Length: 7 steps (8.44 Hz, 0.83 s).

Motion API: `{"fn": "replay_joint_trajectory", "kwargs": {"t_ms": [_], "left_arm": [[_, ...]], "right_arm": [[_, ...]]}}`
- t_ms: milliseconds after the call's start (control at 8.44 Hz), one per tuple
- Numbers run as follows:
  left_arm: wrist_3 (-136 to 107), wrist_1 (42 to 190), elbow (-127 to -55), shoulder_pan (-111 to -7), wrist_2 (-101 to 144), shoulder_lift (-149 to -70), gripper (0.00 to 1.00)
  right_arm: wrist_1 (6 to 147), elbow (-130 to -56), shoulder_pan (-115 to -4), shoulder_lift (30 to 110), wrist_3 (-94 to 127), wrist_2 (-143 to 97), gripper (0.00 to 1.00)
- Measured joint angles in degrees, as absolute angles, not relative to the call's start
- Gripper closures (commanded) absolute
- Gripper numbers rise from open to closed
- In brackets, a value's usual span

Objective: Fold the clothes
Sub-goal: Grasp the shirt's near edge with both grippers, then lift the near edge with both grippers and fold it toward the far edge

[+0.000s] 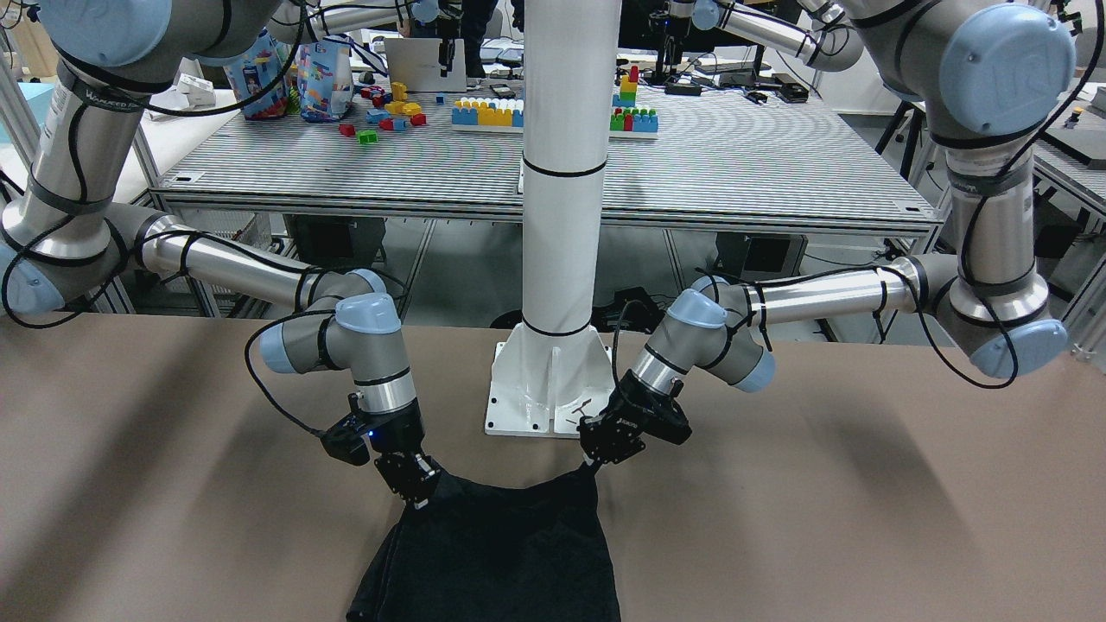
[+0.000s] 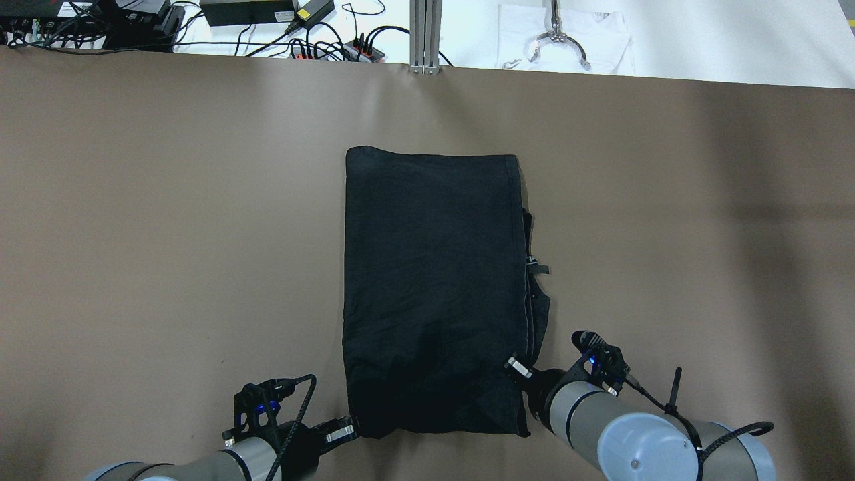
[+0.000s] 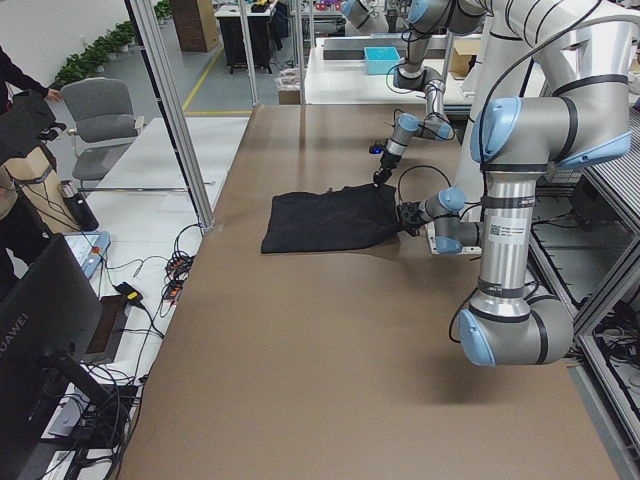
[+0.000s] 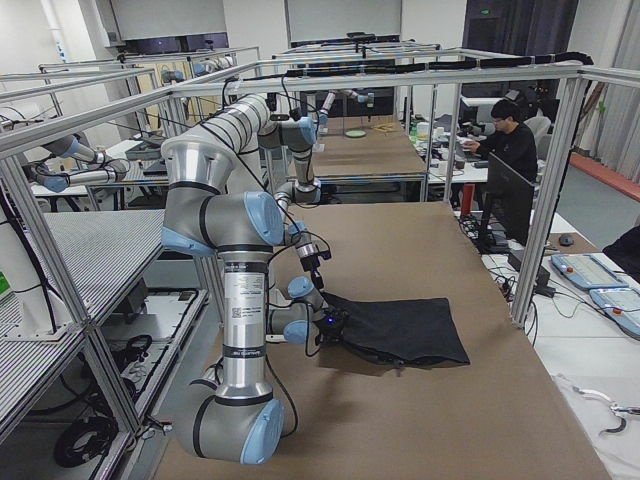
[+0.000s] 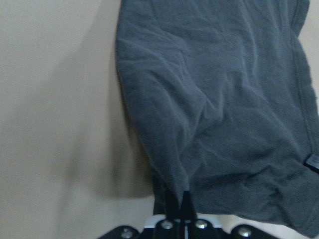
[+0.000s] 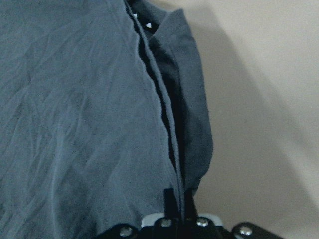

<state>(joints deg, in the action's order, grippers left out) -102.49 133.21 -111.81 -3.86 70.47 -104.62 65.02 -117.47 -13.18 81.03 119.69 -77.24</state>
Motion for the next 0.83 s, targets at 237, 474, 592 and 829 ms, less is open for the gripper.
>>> {"fn": "replay_joint_trajectory", "kwargs": {"t_ms": [237,474,592,829], "left_arm": [[-102.5,129.6,-122.8,-1.4,71.1,-100.0,1.00],[-101.3,118.1,-127.7,-6.9,76.4,-103.8,1.00],[-99.1,111.7,-126.9,-12.2,80.2,-108.4,1.00],[-94.5,104.4,-121.6,-21.3,84.8,-115.8,1.00]], "right_arm": [[68.0,-124.7,-8.1,82.4,121.8,-76.2,1.00],[74.6,-130.2,-8.8,81.8,121.3,-76.2,1.00],[76.7,-129.3,-12.0,79.8,119.5,-77.5,1.00],[78.4,-123.2,-19.8,75.0,114.3,-79.4,1.00]]}}
